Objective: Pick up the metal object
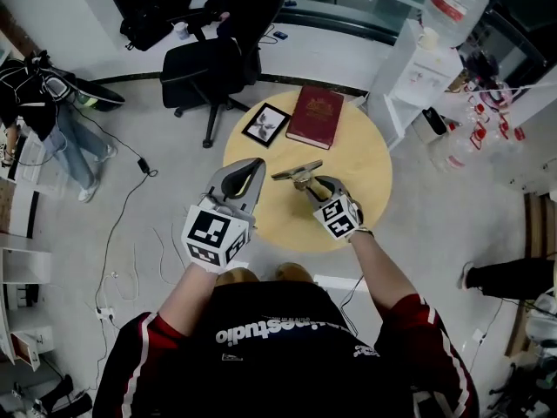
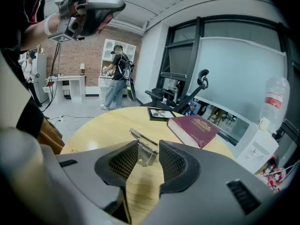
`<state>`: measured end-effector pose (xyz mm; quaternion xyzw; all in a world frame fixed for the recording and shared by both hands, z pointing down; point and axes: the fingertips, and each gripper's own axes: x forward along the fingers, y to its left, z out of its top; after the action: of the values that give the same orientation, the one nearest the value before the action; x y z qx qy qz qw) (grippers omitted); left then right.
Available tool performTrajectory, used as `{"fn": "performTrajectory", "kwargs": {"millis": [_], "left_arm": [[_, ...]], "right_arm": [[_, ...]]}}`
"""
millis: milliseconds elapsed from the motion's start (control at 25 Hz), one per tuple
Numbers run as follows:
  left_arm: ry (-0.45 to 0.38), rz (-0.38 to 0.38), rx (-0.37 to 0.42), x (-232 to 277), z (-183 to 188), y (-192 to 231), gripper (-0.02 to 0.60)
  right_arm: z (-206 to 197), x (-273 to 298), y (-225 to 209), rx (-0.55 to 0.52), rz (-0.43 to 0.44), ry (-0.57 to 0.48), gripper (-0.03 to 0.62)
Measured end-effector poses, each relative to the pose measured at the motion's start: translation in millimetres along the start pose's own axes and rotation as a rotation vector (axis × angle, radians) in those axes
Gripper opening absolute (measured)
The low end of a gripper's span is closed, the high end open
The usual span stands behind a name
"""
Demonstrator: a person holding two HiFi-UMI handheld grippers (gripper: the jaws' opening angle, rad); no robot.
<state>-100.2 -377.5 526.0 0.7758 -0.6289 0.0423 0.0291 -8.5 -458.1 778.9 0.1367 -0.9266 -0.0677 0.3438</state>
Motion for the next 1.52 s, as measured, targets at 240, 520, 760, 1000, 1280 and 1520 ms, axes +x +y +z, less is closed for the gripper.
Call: {"fn": "performTrajectory", "kwargs": {"millis": [240, 520, 760, 1000, 1280, 1520], "left_arm": [[0.010, 0.031, 0.021, 6, -10, 12, 0.017], [0.019, 0.063, 0.025, 10, -11, 26, 0.017], [0.013, 0.097, 0.027, 8, -9, 40, 0.017], [0.014, 0.122, 0.029, -1, -11, 45, 0.017], [0.008, 0.134, 0.030, -11, -5, 43, 0.017], [0.011, 0.147, 0.020, -19, 0, 42, 0.017]], "right_arm": [[-20, 31, -4, -0.092, 0.033, 0.038, 0.156], [-23, 54, -4, -0.228, 0.095, 0.070, 0.163], [-21, 69, -3, -0.256, 0.128, 0.079, 0.163], [-17, 73, -2, -0.231, 0.146, 0.080, 0.151], [-11, 69, 0, -0.193, 0.178, 0.101, 0.120], [-10, 61, 4, -0.166, 0.193, 0.126, 0.091]]}}
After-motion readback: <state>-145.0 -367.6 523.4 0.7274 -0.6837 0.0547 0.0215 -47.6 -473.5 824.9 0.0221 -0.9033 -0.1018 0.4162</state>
